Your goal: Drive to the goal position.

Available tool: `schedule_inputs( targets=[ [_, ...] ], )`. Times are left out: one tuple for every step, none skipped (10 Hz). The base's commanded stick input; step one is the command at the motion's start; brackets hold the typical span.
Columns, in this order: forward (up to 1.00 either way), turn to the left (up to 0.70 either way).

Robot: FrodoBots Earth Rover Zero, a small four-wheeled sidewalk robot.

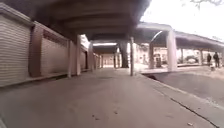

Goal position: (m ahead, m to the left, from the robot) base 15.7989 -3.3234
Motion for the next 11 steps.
schedule_inputs(
  targets=[
    [0.7, 0.0],
    [0.7, 0.0],
    [0.7, 0.0],
    [0.7, 0.0],
    [0.7, 0.0],
    [0.7, 0.0],
    [0.7, 0.0],
    [0.7, 0.0],
    [0.7, 0.0],
    [0.7, 0.0],
    [0.7, 0.0]
  ],
)
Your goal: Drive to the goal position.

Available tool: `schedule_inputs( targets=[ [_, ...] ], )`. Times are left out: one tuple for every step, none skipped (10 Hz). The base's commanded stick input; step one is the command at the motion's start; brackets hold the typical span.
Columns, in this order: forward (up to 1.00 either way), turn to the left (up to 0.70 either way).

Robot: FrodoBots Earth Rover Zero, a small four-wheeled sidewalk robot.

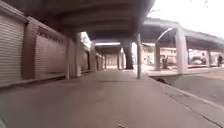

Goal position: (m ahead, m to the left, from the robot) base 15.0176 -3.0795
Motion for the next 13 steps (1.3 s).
schedule_inputs(
  targets=[
    [0.7, 0.0],
    [0.7, 0.0],
    [0.7, 0.0],
    [0.7, 0.0],
    [0.7, 0.0],
    [0.7, 0.0],
    [0.7, 0.0],
    [0.7, 0.0],
    [0.7, 0.0],
    [0.7, 0.0],
    [0.7, 0.0],
    [0.7, 0.0],
    [0.7, 0.0]
  ],
)
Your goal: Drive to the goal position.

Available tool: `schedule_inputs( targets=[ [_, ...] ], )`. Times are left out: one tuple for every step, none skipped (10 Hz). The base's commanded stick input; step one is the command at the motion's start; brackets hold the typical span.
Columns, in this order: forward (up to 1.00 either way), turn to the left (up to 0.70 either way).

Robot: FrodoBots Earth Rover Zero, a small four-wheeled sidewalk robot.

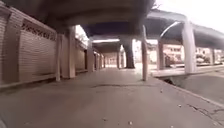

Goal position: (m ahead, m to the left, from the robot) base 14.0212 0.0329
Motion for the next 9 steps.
schedule_inputs(
  targets=[
    [0.7, 0.0],
    [0.7, 0.0],
    [0.7, 0.0],
    [0.7, 0.0],
    [0.7, 0.0],
    [0.7, 0.0],
    [0.7, 0.0],
    [0.7, 0.0],
    [0.7, 0.0]
  ],
)
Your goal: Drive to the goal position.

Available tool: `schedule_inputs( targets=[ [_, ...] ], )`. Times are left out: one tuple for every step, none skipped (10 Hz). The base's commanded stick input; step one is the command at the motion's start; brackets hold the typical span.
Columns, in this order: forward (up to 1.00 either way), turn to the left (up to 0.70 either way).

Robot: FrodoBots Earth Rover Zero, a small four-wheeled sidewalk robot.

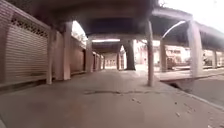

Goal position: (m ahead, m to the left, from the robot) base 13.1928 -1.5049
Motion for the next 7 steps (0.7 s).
schedule_inputs(
  targets=[
    [0.7, 0.0],
    [0.7, 0.03],
    [0.7, 0.08],
    [0.7, 0.13],
    [0.7, 0.15],
    [0.7, 0.14],
    [0.7, 0.06]
  ],
)
